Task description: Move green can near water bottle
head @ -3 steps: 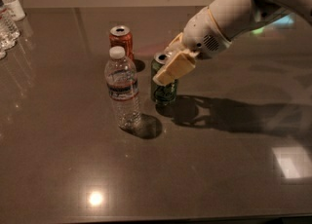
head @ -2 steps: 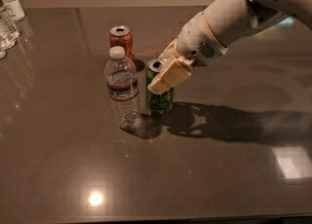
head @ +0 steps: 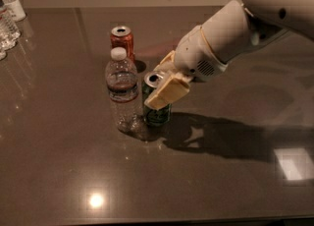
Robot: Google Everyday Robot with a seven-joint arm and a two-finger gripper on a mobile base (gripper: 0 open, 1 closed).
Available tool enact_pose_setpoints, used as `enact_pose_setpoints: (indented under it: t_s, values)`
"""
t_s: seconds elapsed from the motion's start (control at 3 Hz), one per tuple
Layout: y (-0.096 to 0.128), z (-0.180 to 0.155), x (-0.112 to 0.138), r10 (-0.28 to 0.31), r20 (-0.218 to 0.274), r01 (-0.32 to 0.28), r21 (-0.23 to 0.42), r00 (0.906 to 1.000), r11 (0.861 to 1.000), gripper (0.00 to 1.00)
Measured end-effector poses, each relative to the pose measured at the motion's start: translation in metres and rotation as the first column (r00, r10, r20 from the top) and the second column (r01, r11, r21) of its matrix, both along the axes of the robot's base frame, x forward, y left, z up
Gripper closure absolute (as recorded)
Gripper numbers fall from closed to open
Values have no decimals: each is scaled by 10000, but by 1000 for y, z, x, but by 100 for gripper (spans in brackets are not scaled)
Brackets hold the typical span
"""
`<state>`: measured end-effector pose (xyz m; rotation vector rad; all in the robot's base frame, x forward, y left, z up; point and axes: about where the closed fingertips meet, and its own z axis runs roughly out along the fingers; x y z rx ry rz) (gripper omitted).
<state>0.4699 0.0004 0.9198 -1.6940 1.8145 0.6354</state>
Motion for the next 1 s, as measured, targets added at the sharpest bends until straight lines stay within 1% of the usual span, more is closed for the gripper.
enact_pose_setpoints:
  t_s: [0.33,0.67,1.0]
  values:
    - [-2,-9,-4,-60,305,61,-43,9995,10000,60]
    - [-5,-16,-4,-179,390,181,-64,9991,9998,37]
    - [-3,-16,-5,-144,407,147,-78,9991,9999,14]
